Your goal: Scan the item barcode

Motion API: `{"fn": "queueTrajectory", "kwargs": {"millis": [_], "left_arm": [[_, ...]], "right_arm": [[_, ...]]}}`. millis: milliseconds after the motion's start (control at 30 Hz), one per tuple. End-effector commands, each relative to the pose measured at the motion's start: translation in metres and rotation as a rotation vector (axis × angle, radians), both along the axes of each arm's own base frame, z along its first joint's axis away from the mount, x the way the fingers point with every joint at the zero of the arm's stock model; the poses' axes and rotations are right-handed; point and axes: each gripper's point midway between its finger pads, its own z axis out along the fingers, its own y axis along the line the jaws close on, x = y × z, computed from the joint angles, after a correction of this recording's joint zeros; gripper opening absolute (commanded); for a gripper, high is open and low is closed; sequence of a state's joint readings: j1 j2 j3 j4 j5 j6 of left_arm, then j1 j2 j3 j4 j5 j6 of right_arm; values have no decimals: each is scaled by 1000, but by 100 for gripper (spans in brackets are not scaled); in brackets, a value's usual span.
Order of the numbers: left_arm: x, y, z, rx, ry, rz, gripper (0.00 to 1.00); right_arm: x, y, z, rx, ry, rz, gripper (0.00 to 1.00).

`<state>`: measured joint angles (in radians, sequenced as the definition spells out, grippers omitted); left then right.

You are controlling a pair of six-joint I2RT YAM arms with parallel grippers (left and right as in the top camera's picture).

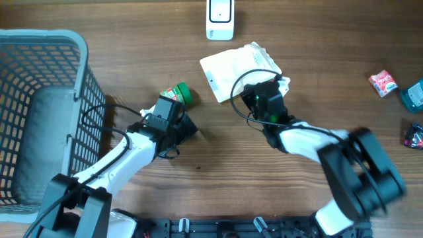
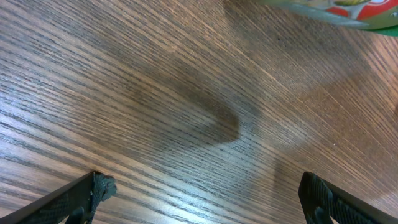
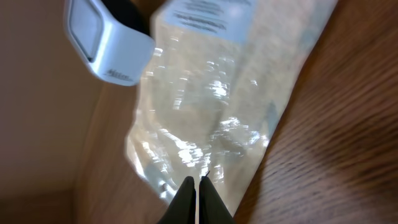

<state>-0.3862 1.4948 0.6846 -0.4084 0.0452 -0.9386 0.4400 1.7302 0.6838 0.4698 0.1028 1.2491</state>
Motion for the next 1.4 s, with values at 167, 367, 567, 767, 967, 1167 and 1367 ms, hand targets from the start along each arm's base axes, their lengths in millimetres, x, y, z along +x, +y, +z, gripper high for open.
{"fn": "queueTrajectory", "kwargs": {"millis": [167, 367, 567, 767, 967, 1167, 1367], "left_arm": [[-14, 24, -20, 119, 45, 17, 100], [-14, 25, -20, 125, 43, 19, 100], [-14, 25, -20, 124, 43, 18, 100], [-14, 25, -20, 125, 43, 18, 100], [-14, 25, -20, 125, 43, 18, 100], [-14, 25, -20, 125, 44, 18, 100], [-14, 25, -20, 125, 44, 18, 100]], "right_arm": [[-45, 4, 25, 28, 140, 109, 100], [-88, 9, -23, 183, 453, -13, 100], [-79, 25, -39, 267, 465, -70, 100], [-75, 44, -83, 337, 514, -122, 100], [-60, 47, -122, 344, 467, -131, 100], [-59, 31, -143, 290, 470, -210, 100], [-66, 9, -155, 208, 512, -238, 100]]}}
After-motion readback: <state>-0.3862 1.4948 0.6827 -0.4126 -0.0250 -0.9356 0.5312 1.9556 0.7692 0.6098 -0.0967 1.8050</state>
